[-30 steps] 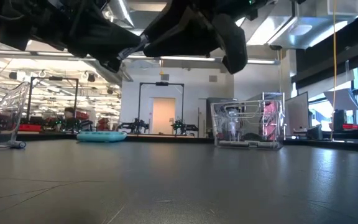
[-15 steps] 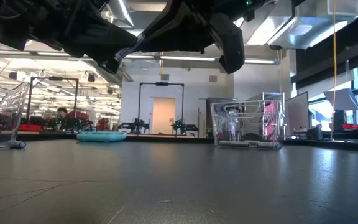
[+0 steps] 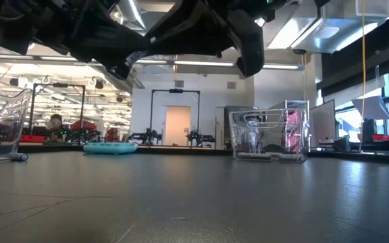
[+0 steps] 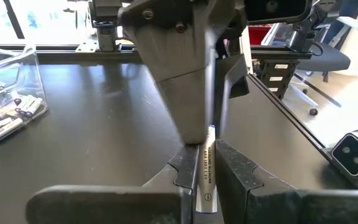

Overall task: Sort batteries
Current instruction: Put the white battery into the top transparent bin

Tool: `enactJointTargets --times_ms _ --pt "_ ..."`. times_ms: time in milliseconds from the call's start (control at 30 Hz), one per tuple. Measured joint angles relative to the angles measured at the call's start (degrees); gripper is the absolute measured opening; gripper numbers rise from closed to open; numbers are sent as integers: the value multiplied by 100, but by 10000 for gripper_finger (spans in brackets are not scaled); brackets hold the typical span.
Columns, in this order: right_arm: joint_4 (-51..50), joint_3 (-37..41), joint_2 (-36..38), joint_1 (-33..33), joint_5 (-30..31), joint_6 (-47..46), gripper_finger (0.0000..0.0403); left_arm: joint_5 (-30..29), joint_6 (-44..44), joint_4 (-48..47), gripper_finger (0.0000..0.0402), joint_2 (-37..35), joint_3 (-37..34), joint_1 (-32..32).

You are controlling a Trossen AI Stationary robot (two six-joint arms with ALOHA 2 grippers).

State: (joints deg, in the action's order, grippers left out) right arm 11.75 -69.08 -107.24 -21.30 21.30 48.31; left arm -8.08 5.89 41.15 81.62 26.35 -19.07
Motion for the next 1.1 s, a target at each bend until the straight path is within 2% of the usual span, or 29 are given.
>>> enactJointTargets --times_ms 167,300,467,567,700,800,900,1100 --pt "136 7 -2 0 -248 11 60 30 27 3 28 -4 0 20" --pt "56 7 -2 0 -177 9 29 37 87 -22 34 -4 0 57" --pt "16 7 -2 -10 20 -357 25 -8 97 -28 42 -4 0 70" --pt "-190 7 36 -14 79 -912 26 -84 150 -45 67 -4 -3 83" --pt "-1066 6 253 -15 72 -1735 23 -439 322 -214 112 -13 -98 155" --pt "-1695 4 512 -73 165 -2257 23 -689 504 -570 138 -11 -157 230" --pt "-2270 7 889 -103 506 -2585 23 -889 755 -932 151 -11 -157 272" --pt "-3319 177 2216 146 1180 -3055 23 -957 1043 -1209 155 -9 -160 257"
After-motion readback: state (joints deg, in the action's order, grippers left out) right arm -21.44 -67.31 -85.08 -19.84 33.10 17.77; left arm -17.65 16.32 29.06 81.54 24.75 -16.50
